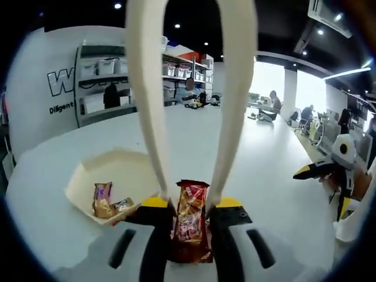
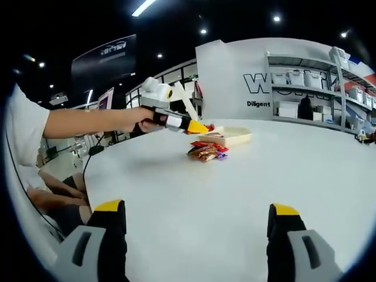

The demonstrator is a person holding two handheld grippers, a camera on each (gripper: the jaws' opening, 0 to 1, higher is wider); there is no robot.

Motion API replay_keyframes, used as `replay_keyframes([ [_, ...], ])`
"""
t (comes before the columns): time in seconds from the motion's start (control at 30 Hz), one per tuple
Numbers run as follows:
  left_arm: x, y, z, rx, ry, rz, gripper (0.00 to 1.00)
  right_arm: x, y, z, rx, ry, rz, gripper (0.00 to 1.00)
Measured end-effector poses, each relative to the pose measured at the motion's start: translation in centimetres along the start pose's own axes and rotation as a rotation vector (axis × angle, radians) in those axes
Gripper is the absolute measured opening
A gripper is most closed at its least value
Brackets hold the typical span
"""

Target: Place the target food into the container with the food tongs after gripping and lifting it, then release it inside without dropping or visibly crushing the food.

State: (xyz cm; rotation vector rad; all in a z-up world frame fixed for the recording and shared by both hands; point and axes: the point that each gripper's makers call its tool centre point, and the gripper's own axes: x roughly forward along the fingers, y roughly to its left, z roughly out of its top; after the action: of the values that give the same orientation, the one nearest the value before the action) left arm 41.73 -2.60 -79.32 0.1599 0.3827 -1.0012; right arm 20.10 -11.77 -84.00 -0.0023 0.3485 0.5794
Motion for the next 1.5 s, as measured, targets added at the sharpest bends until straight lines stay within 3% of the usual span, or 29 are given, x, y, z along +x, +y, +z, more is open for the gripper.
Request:
replay_keyframes([
  [0.1, 0.6, 1.0, 0.7, -0.034, -0.004, 0.007, 0.23, -0.1, -0.3, 0.2, 0.002, -0.009, -0.002, 0.99],
  [0.2, 1.3, 2.0, 0.9, 0.035, 0.007, 0.026, 0.23, 0.1, -1.0, 0.0, -0.014, -0.005, -0.016, 0.99],
  [0.3, 2.1, 3.3, 1.2, -0.019, 0.003, 0.043, 0.23, 0.2, -1.3, -0.2, -0.031, 0.002, -0.017, 0.99],
  [0.67, 4.8, 6.6, 1.1, 0.006, 0.058, 0.113, 0.23, 0.5, -2.2, -0.5, -0.015, 0.0, -0.008, 0.99],
  [0.73, 5.2, 7.0, 0.6, -0.029, 0.076, 0.133, 0.23, 0.5, -2.0, -0.7, -0.004, 0.007, -0.002, 0.99],
  [0.93, 6.7, 8.4, -0.9, -0.032, 0.106, 0.185, 0.23, 0.5, -2.3, -0.4, -0.012, 0.003, 0.007, 0.99],
  [1.0, 6.9, 8.8, -1.9, -0.033, 0.144, 0.205, 0.23, 0.6, -2.7, -0.3, -0.002, -0.008, 0.009, 0.99],
  [1.5, 7.9, 10.7, -2.7, -0.012, 0.169, 0.249, 0.25, 0.7, -3.5, -1.0, 0.007, 0.007, 0.023, 0.99],
])
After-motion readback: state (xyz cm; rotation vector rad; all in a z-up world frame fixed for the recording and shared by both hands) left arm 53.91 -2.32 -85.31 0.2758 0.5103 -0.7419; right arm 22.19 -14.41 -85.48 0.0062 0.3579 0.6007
